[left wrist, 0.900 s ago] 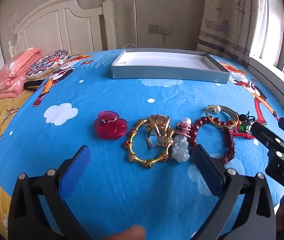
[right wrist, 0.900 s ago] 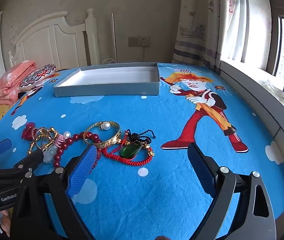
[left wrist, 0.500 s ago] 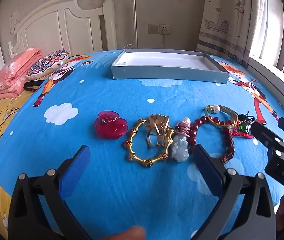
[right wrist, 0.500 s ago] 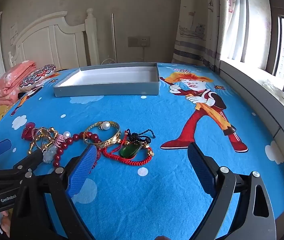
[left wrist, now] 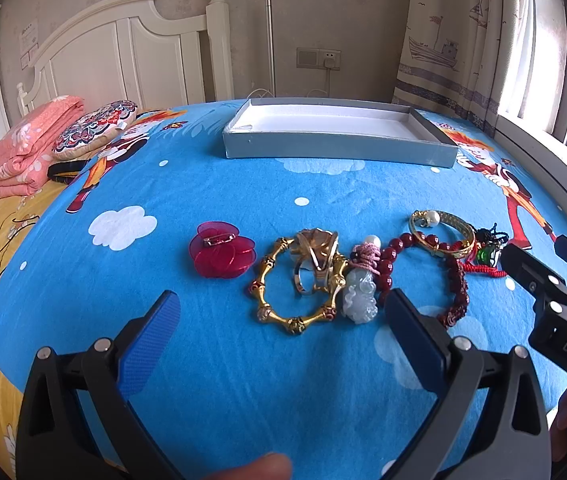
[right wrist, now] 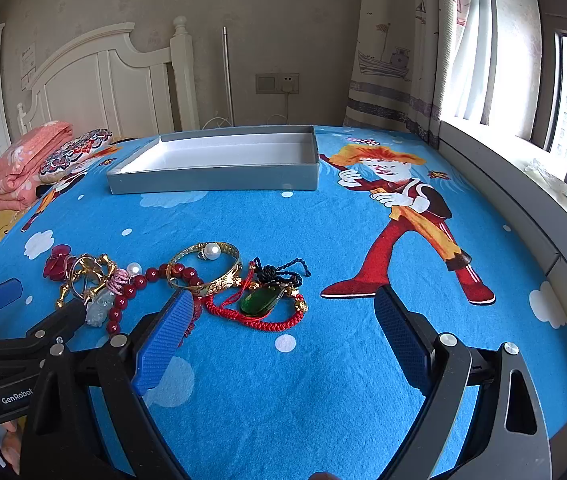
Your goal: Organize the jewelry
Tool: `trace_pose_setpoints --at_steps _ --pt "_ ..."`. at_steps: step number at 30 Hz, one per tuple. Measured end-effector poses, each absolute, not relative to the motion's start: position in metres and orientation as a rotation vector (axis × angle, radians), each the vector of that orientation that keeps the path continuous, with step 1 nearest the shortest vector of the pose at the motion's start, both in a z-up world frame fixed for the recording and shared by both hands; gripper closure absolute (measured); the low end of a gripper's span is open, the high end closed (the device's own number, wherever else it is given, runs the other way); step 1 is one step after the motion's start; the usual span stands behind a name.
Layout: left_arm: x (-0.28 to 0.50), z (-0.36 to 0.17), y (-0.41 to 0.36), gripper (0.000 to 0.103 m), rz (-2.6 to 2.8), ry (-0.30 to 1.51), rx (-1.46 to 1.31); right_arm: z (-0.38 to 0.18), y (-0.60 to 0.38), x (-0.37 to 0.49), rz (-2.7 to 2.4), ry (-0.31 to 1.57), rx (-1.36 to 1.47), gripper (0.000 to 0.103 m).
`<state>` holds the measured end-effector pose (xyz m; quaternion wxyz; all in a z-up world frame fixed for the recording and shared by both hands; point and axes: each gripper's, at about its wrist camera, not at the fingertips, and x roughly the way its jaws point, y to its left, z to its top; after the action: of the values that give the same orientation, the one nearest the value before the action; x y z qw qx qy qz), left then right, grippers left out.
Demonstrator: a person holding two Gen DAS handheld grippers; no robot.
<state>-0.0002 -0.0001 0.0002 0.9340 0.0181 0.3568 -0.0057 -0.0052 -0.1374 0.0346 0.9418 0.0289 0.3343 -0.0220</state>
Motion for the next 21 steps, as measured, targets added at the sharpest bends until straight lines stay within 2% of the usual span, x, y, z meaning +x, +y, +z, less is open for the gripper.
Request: trace_pose_setpoints --at_steps 21 --pt "-0.0003 0.0002 -0.0002 0.004 -0.012 0.73 0.037 0.0339 -0.1362 -0.0051 -0.045 0.683 0.057 0.017"
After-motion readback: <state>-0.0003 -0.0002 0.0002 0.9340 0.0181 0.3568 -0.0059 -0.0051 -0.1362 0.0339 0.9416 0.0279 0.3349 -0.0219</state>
